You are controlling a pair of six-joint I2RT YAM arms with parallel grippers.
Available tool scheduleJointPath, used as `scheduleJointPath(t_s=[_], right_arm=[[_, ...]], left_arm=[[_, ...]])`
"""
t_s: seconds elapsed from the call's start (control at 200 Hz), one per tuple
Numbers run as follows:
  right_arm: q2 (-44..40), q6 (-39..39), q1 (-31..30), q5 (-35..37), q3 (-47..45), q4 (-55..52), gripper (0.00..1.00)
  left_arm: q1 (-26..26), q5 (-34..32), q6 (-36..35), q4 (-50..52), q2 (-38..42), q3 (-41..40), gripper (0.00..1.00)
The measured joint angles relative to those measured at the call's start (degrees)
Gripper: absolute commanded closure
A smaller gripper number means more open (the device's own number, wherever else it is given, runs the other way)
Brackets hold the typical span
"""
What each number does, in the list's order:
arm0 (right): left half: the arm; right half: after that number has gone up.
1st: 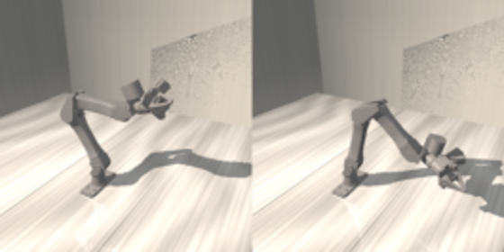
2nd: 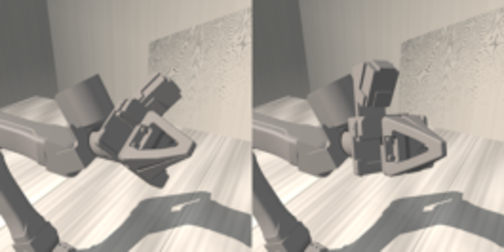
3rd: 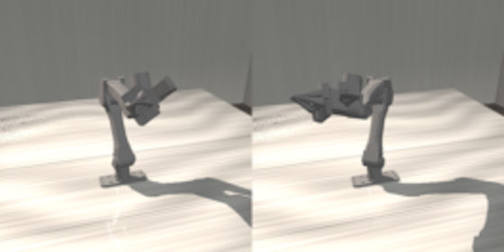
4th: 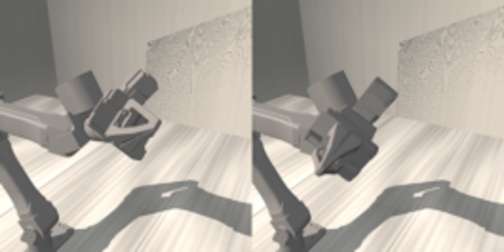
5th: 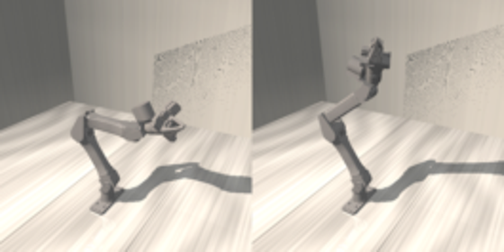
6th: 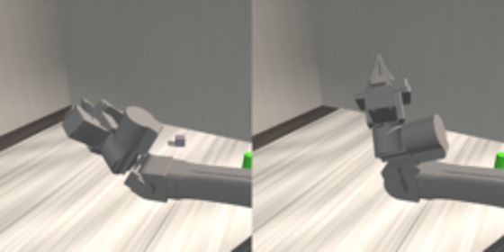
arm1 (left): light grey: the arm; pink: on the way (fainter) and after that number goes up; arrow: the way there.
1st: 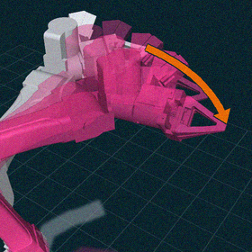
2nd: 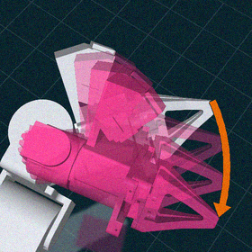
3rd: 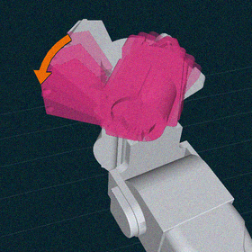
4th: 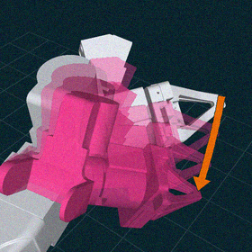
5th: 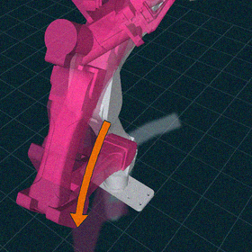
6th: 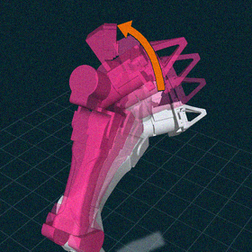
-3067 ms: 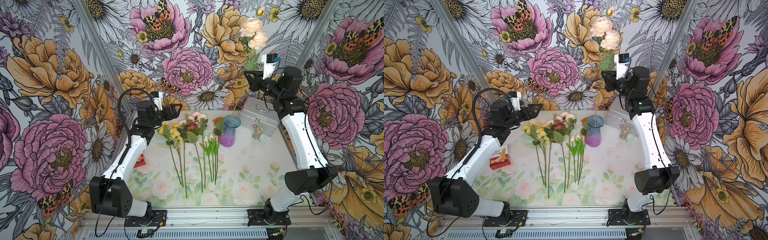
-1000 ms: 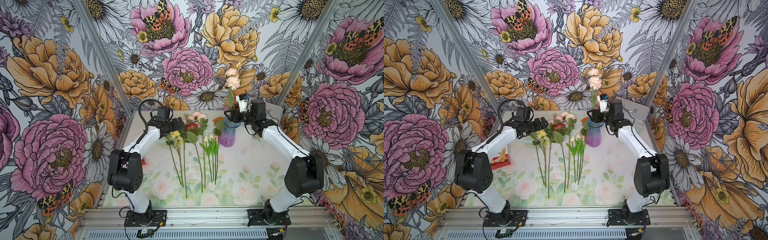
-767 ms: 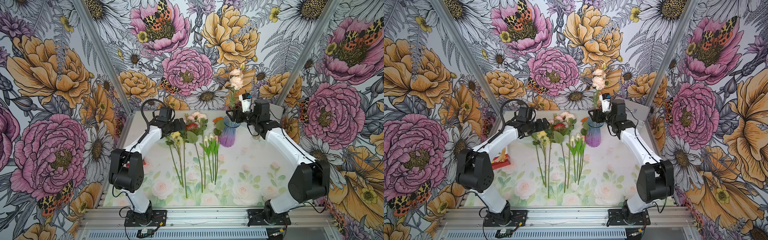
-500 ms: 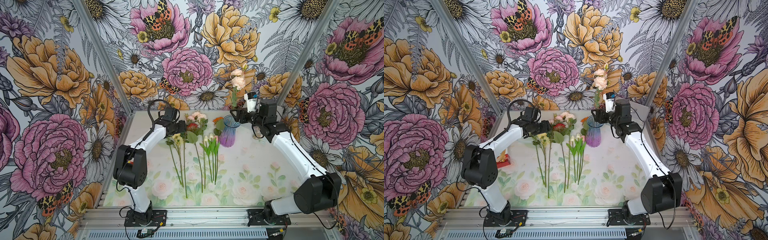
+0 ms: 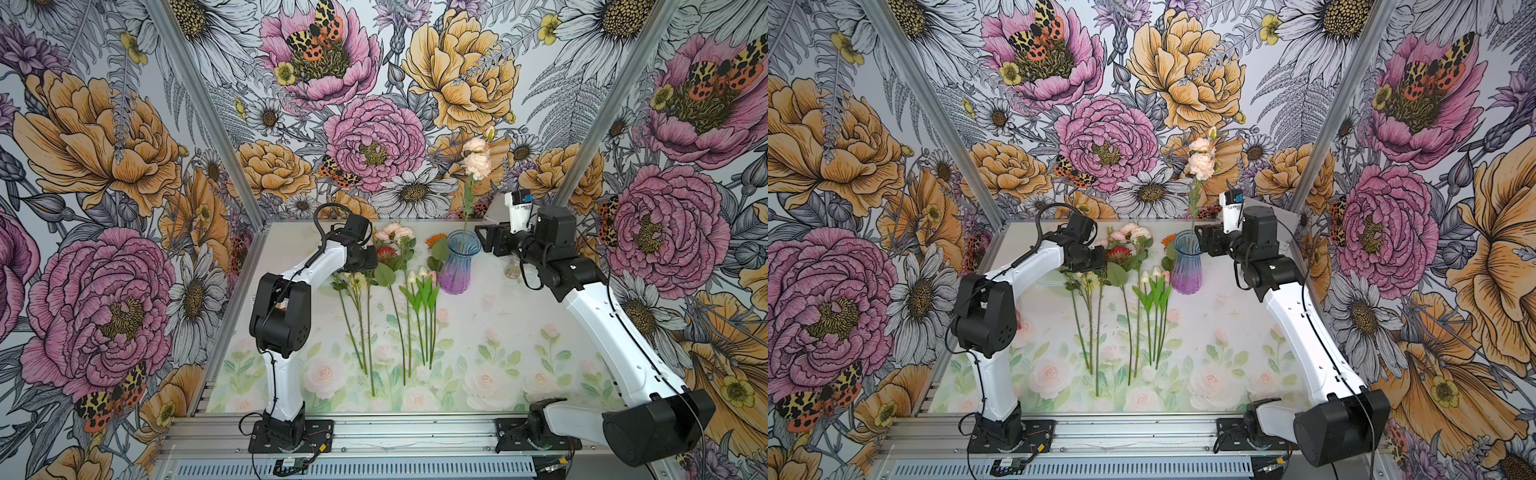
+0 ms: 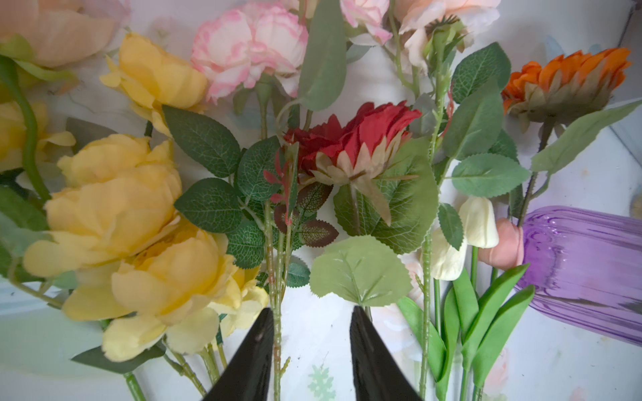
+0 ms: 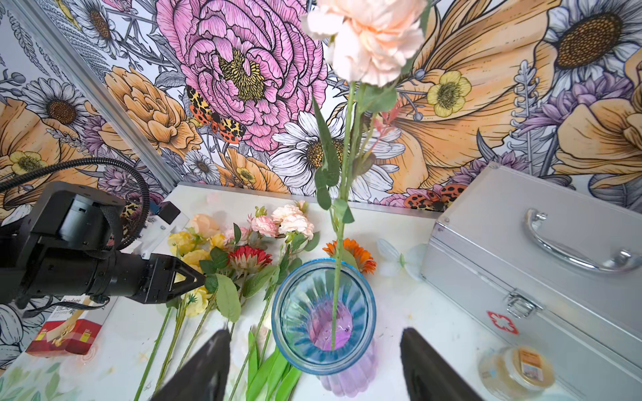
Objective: Place the pink flowers into the vase
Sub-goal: Place the flower in the vase, then pick up the flower at the center of the board.
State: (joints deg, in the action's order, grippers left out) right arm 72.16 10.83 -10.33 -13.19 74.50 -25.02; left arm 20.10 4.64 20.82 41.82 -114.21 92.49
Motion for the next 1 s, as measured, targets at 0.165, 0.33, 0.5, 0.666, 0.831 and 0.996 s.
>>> scheduleJointPath(t_s=[0.165, 0.33, 0.5, 0.666, 0.831, 0.996], right_arm=[[-0.2, 0.1, 0.0, 0.9, -0.2, -0.6, 0.22], [-1.2, 0.2, 0.0, 1.6, -1.2, -1.1, 0.22], [-2.5, 0.7, 0.0, 2.1, -2.1, -1.2, 0.22], [-3.6, 1.1, 0.0, 3.0, -3.7, -1.2, 0.22], [-4.2, 1.4, 0.0, 3.6, -4.7, -1.4, 0.22], [-4.2, 1.8, 0.0, 3.6, -5.0, -1.4, 0.22]], left_arm=[[0.4, 0.1, -0.4, 1.6, -2.1, 0.3, 0.62], [0.5, 0.7, -0.5, 2.4, -3.1, 0.3, 0.65], [0.8, 2.0, -0.9, 2.6, -3.8, 0.2, 0.7], [1.4, 3.3, -0.7, 2.8, -4.4, -1.1, 0.7], [2.3, 3.3, -0.6, 3.1, -4.4, -2.8, 0.7], [4.2, 1.8, 0.1, 3.2, -4.4, -3.5, 0.69]])
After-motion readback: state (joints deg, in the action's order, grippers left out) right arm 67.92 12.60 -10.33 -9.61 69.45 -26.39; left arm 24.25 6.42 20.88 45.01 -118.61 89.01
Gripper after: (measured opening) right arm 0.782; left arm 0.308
